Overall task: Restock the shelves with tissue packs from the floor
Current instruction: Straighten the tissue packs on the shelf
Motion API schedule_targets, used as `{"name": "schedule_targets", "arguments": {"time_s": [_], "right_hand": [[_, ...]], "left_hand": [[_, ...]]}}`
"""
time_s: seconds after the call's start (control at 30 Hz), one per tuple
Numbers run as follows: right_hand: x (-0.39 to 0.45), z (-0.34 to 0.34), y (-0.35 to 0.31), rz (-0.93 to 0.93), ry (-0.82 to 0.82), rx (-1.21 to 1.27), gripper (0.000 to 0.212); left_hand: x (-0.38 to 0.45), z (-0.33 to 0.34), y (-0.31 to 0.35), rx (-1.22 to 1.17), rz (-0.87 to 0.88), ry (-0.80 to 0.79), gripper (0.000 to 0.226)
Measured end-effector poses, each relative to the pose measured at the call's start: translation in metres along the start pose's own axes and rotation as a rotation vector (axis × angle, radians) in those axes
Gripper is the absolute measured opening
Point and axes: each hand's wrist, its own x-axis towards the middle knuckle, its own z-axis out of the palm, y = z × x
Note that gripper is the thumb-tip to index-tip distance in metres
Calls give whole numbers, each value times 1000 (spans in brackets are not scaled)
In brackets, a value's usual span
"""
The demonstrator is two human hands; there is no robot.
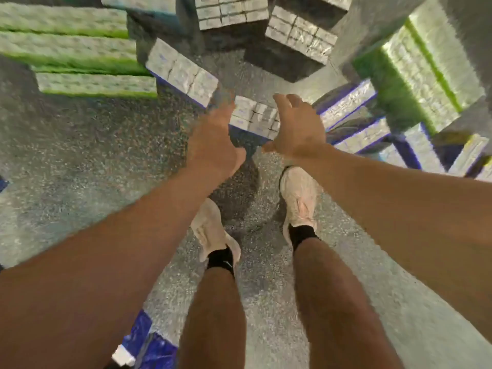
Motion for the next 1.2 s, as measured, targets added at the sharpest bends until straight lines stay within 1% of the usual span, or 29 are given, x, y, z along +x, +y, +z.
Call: {"name": "schedule_targets", "arguments": {"time_s": [0.07,0.13,0.2,0.27,0.33,0.43,0.53,0.63,0.7,0.77,0.83,0.93,1.0,1.1,1.2], "right_hand": [[18,21,5,-26,-5,-58,110],[27,43,12,-17,-41,-104,109],[37,57,17,6,-62,-100,107],[41,65,17,-11,-29,-139,97],[40,71,17,-20,15,-207,85],[32,61,11,-44,7,-213,76],[16,26,-4,-57,-82,-126,75],[-17,-35,-24,-53,-165,-15,70],[-52,-85,-41,-48,-199,85,64],[-90,-139,-64,-71,-187,170,60],[-128,-197,-95,-131,-136,239,60],[-179,-281,-148,-251,-48,283,65],[-210,-336,-182,-324,-10,308,73],[-259,-413,-231,-459,59,331,75],[-306,-486,-276,-646,159,242,70]], "left_hand": [[17,26,-13,2,34,-6,86],[24,44,-23,1,25,-57,87],[30,56,-29,4,16,-42,89],[31,60,-35,-6,8,-13,91],[30,61,-40,-13,-4,-17,91],[24,47,-42,-10,32,-19,91],[17,19,-43,-25,63,-45,94],[4,-35,-32,12,93,-90,96],[-16,-88,-22,14,75,-127,101],[-45,-151,-10,-34,81,-127,107],[-79,-217,4,-109,161,-87,100],[-136,-310,23,-118,246,70,69],[-174,-370,34,-114,260,193,56],[-235,-453,50,-158,285,398,50],[-301,-524,67,-228,283,562,50]]}}
